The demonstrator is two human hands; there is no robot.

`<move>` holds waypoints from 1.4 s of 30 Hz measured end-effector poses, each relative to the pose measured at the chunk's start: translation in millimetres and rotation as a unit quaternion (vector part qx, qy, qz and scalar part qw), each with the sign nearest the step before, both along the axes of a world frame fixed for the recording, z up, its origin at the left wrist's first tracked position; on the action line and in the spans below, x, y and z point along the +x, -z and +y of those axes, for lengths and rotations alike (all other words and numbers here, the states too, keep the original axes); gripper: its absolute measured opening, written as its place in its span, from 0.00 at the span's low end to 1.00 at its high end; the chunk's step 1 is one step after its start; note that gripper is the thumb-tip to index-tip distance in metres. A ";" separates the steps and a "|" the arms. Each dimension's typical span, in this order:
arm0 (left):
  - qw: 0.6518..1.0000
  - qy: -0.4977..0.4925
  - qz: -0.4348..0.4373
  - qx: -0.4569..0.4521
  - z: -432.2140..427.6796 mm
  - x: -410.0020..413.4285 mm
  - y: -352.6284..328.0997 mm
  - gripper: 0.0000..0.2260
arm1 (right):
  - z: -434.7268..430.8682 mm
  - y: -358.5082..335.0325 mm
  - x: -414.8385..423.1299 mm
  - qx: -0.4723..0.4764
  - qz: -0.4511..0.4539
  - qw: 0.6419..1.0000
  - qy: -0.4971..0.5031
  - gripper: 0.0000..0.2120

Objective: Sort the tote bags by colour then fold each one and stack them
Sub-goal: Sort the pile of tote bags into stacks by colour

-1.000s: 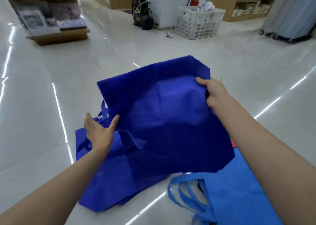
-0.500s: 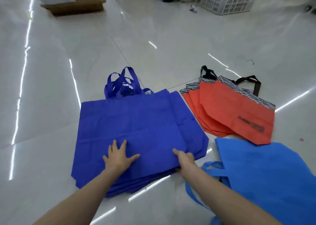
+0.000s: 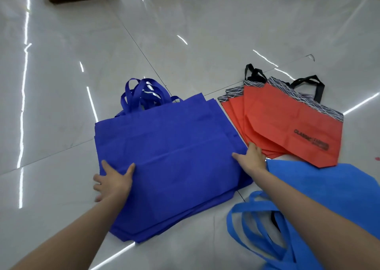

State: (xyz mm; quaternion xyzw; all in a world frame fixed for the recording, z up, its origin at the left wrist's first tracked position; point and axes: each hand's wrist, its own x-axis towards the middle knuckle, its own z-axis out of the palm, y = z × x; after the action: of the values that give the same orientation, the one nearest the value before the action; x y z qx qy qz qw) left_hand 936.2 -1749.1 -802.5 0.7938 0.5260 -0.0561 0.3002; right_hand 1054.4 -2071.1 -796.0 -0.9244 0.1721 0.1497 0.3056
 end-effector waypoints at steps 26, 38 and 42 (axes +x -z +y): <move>0.817 0.549 -0.134 -0.110 -288.4 -1.2 -20.7 0.20 | -223.5 2.9 -222.7 -0.039 -0.061 0.993 0.096 0.21; 0.907 0.311 -0.130 -0.252 -355.3 63.2 14.4 0.33 | -352.1 4.6 -165.8 -0.018 -0.051 0.966 0.252 0.34; 0.895 0.298 -0.149 -0.297 -364.3 68.0 20.5 0.24 | -366.2 16.4 -167.3 -0.056 0.032 0.964 0.256 0.41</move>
State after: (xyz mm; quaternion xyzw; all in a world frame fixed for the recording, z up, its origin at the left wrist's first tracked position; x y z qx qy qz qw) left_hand 1004.1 -2113.4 -823.0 0.7862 0.1729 -0.1773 0.5661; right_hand 887.1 -2437.3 -812.4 -0.8600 0.4210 0.0860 0.2754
